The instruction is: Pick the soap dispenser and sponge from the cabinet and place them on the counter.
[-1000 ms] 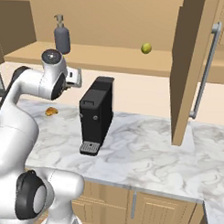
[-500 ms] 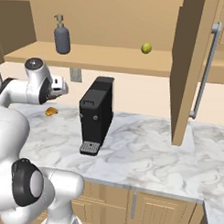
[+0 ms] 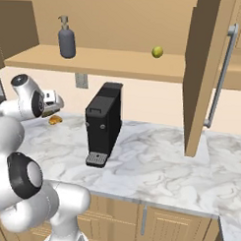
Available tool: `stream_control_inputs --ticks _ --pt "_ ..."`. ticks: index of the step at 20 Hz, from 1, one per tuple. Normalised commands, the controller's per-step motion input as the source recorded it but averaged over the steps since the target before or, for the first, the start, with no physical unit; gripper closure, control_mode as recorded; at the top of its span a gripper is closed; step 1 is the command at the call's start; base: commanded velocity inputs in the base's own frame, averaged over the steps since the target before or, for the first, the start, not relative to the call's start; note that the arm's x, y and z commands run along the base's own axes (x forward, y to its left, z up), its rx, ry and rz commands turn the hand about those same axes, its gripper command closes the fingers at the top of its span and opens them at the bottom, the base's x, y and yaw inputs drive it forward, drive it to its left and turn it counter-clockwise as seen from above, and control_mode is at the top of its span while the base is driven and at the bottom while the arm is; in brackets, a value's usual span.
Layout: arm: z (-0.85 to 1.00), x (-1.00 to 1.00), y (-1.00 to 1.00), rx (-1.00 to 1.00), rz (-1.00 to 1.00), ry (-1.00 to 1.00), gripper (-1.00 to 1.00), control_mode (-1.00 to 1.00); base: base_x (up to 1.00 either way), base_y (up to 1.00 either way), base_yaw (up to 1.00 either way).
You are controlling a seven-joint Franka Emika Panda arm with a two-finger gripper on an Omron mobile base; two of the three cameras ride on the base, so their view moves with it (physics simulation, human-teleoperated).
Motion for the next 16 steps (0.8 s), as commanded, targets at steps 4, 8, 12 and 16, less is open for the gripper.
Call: stream_control_inputs --ticks 4,8,12,16 --pt "-0.5 0.33 0.16 -0.04 0.0 0.08 1.0 -1.0 0.0 0.0 0.0" --pt "-0.4 0.38 0.01 0.0 0.02 0.12 1.0 -1.0 0.0 0.0 0.0" --pt "-0.32 0.18 0.0 0.06 0.06 0.14 1.0 -1.0 0.0 0.0 0.0" --pt "-0.47 0.21 0.0 0.02 0.05 0.11 1.0 -1.0 0.0 0.0 0.0"
